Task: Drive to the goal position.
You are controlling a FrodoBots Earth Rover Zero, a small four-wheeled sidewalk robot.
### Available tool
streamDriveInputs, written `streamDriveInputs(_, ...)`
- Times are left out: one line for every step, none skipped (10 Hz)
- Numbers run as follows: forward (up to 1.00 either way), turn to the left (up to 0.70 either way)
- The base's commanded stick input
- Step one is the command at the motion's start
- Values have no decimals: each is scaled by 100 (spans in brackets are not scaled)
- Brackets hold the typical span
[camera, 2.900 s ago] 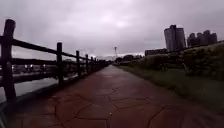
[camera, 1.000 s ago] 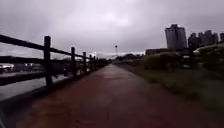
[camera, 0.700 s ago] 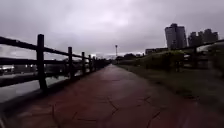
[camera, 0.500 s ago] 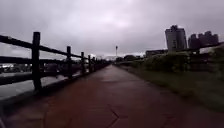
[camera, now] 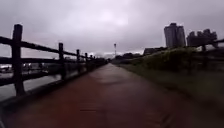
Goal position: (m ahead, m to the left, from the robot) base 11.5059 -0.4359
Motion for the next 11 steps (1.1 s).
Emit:
streamDriveInputs(100, 0)
streamDriveInputs(100, 0)
streamDriveInputs(100, 0)
streamDriveInputs(100, 0)
streamDriveInputs(100, 0)
streamDriveInputs(100, 0)
streamDriveInputs(100, 0)
streamDriveInputs(100, 0)
streamDriveInputs(100, 0)
streamDriveInputs(100, 0)
streamDriveInputs(100, 0)
